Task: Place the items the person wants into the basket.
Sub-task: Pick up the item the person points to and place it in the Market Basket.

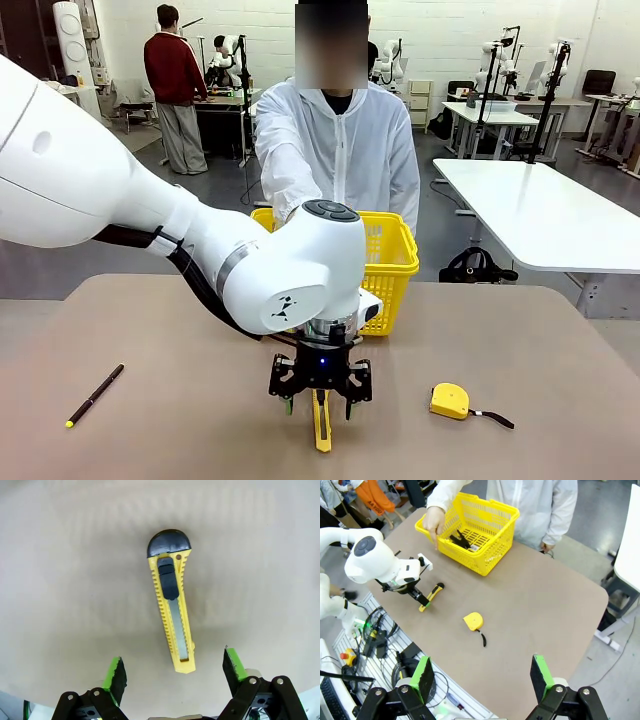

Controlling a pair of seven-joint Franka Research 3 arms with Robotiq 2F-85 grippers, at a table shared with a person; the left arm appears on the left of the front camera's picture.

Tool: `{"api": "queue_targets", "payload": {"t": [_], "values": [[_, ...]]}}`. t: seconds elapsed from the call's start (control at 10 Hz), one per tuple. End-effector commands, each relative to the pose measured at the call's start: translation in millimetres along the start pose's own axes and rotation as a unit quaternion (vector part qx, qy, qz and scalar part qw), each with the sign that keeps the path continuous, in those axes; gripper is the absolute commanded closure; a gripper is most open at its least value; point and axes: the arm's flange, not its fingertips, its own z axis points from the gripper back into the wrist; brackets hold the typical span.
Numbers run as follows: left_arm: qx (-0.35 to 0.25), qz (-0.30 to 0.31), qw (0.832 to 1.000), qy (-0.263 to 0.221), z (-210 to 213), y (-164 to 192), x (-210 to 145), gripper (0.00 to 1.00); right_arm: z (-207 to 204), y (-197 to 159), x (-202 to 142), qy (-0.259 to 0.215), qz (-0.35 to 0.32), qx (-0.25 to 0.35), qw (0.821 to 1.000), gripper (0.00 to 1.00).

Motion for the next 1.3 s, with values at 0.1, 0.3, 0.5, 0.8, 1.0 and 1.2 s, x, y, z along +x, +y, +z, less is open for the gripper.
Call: {"api": "queue_targets", "payload": {"t": [0.1, 0.3, 0.5, 0.8, 1.0, 1.2], "values": [[0.007, 0.010, 1.000, -0.025, -15.7, -11.3, 3.4, 0.00, -1.8, -1.1, 0.3, -0.003, 0.004, 0.008, 1.000, 0.00], [0.005, 0.010, 1.000, -0.024, -19.9, -12.9, 2.2, 0.00, -1.8, -1.1, 0.3, -0.003, 0.004, 0.008, 1.000, 0.00], [0.001, 0.009, 1.000, -0.019, -22.5, -11.2, 4.9, 0.00, -1.8, -1.1, 0.3, -0.003, 0.004, 0.008, 1.000, 0.00], [-0.001, 0.005, 1.000, -0.015, -25.6, -12.8, 7.2, 0.00, -1.8, -1.1, 0.3, -0.003, 0.004, 0.008, 1.000, 0.00], [-0.001, 0.002, 1.000, -0.014, -28.1, -14.4, 4.8, 0.00, -1.8, -1.1, 0.3, -0.003, 0.004, 0.008, 1.000, 0.00], [0.002, -0.013, 1.000, -0.014, -28.8, -13.4, 6.6, 0.56, -1.8, -1.1, 0.3, -0.003, 0.004, 0.008, 1.000, 0.00]]}}
